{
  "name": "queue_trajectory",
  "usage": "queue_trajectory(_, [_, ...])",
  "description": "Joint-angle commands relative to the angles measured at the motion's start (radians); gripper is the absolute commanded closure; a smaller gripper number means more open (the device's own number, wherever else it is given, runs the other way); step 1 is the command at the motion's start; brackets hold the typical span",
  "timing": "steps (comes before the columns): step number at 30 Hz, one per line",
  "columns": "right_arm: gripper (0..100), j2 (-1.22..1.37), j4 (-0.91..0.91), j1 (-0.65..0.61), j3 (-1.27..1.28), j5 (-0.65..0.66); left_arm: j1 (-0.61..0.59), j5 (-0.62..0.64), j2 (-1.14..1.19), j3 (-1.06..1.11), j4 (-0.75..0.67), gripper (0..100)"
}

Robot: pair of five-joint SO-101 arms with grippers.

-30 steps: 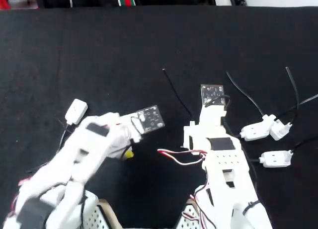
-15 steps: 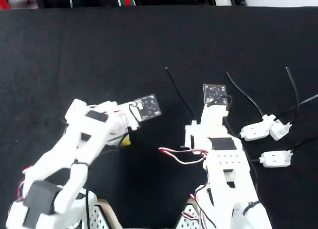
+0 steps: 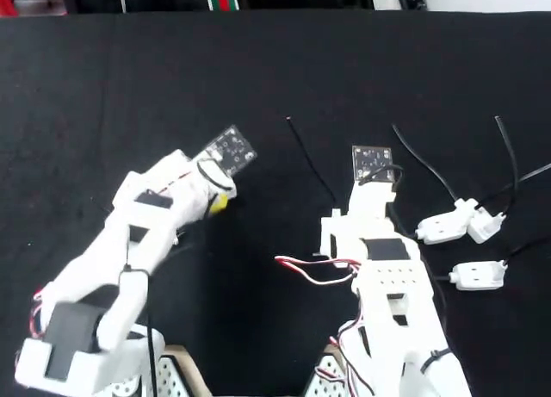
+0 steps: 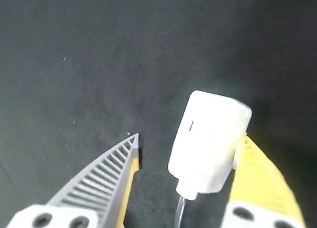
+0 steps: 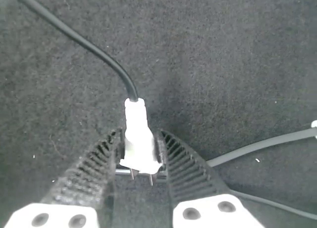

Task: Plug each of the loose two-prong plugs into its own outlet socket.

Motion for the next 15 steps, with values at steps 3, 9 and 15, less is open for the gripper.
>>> queue_trajectory(3, [98.6, -0.018, -0.02, 0.008, -0.039, 0.008, -0.038, 0.023, 0.048, -0.134, 0.003, 70])
queue_trajectory(9, [98.6, -0.018, -0.02, 0.008, -0.039, 0.008, -0.015, 0.015, 0.104, -0.145, 0.008, 70])
queue_trajectory(15, [98.6, -0.018, -0.02, 0.008, -0.039, 0.008, 0.004, -0.026, 0.115, -0.148, 0.043, 70])
